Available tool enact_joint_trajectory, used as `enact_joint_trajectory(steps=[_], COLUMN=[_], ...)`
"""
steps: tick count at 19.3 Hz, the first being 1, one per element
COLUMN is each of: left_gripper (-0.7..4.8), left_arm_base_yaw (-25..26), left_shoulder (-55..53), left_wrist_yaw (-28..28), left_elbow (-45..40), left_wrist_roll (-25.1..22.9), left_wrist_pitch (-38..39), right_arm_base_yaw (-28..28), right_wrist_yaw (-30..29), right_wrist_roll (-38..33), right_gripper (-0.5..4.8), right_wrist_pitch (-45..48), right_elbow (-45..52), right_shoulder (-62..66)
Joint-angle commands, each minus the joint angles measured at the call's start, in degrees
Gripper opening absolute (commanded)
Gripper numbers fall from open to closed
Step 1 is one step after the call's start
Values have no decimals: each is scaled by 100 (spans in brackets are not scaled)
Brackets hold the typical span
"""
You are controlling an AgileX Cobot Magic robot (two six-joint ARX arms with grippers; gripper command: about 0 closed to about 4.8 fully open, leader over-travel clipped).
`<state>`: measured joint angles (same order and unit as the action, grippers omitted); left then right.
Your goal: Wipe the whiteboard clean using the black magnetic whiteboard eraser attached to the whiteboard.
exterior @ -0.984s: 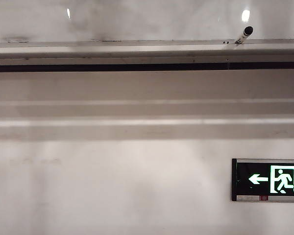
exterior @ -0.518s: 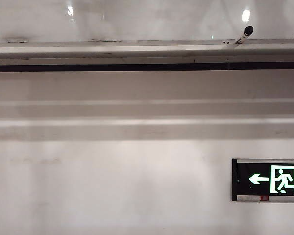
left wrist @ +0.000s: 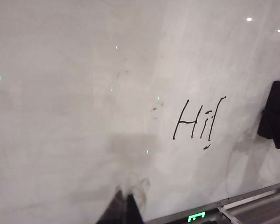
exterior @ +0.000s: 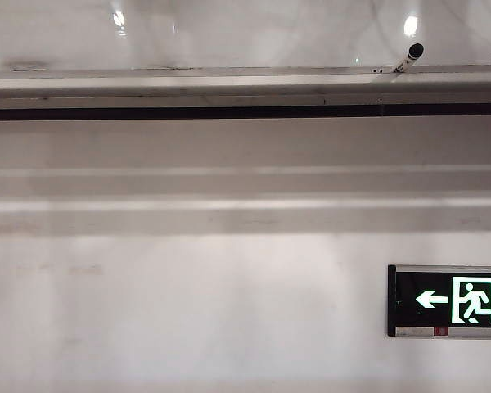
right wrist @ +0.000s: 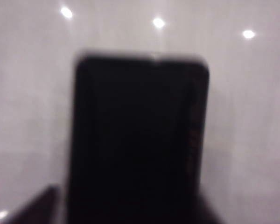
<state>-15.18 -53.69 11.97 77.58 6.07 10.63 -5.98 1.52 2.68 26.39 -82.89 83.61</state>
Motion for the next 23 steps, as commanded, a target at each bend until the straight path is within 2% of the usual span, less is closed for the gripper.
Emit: enact_joint_trajectory(steps=[1, 5, 7, 12, 16, 20, 23], left_gripper=[-5, -5, -5, -5, -5, -5, -5], left_arm_base_yaw=[2, 0, 0, 0, 0, 0, 0], left_shoulder=[15, 4, 4, 4, 2, 2, 0], left_wrist_yaw=[31, 46, 101, 160, 332, 376, 492], left_elbow=[22, 22, 22, 22, 22, 22, 22], left_wrist_roll=[-4, -2, -2, 0, 0, 0, 2], left_wrist_pitch=[-101, -98, -96, -87, -83, -79, -79], right_arm_base_yaw=[4, -11, -199, -807, -1231, -1744, -1862], right_wrist_yaw=[24, -337, -511, -507, -369, -142, -118], right_wrist_roll=[2, 2, 149, 1231, 1574, 2424, 2592], right_gripper=[116, 111, 111, 111, 111, 111, 111], right_wrist_pitch=[127, 127, 83, -133, -101, 511, 710], right_elbow=[-31, -33, -33, -33, -33, -33, -33], right_shoulder=[24, 37, 37, 42, 221, 584, 774])
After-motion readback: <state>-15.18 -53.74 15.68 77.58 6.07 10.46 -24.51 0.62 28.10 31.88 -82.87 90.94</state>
